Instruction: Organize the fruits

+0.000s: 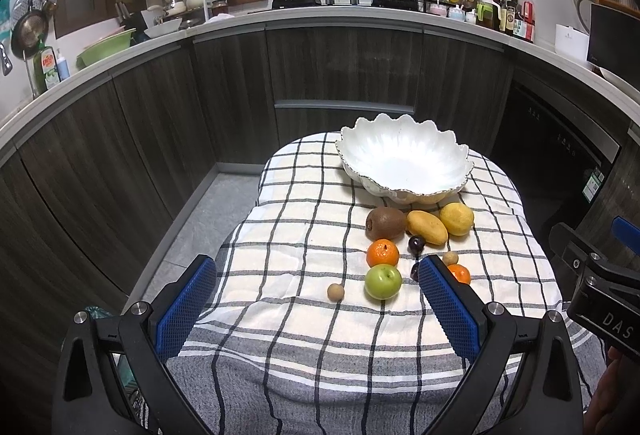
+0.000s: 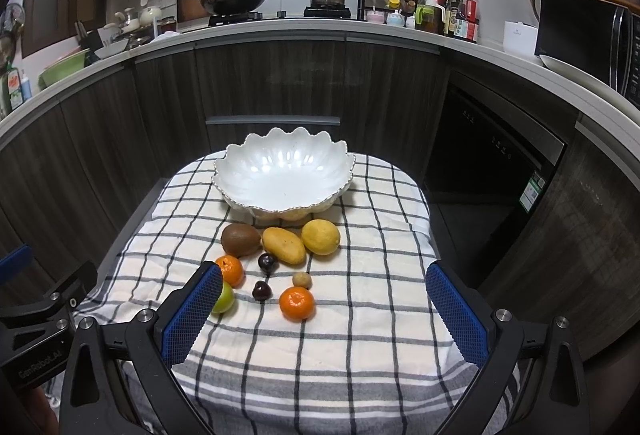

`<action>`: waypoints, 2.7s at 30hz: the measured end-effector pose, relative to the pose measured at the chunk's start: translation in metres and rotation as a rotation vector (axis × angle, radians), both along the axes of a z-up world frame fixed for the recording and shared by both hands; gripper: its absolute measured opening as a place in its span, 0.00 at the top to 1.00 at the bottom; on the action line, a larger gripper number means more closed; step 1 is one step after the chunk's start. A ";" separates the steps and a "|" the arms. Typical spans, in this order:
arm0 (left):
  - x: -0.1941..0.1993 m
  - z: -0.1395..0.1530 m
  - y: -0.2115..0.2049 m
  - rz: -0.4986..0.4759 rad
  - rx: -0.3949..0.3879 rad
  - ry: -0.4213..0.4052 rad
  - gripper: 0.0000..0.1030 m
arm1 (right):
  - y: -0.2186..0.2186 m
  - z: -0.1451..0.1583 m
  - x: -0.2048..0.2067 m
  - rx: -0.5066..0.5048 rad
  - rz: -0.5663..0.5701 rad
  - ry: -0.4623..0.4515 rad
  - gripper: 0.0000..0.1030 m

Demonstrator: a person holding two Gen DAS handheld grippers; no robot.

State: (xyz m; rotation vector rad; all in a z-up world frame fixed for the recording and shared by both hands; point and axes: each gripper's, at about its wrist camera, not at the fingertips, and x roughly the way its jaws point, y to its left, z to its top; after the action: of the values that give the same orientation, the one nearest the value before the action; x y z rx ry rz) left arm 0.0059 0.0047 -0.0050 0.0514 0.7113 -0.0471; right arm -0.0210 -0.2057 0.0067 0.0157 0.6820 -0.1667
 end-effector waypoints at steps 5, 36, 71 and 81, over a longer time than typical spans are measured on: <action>0.000 -0.002 0.000 0.004 0.004 0.003 0.00 | 0.000 -0.003 0.002 0.000 0.001 0.005 0.00; 0.055 -0.082 -0.006 -0.063 0.053 0.092 0.08 | 0.009 -0.071 0.052 -0.027 0.021 0.113 0.01; 0.108 -0.185 -0.025 -0.137 0.107 0.273 0.62 | 0.003 -0.168 0.106 0.033 0.038 0.292 0.30; 0.107 -0.190 -0.029 -0.153 0.108 0.278 0.72 | 0.002 -0.173 0.108 0.048 0.045 0.301 0.34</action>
State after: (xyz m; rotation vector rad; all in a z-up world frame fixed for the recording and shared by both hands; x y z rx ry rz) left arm 0.1129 -0.0242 -0.1955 0.2060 0.9864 -0.1642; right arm 0.0869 -0.2036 -0.1661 0.0219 0.9862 -0.1104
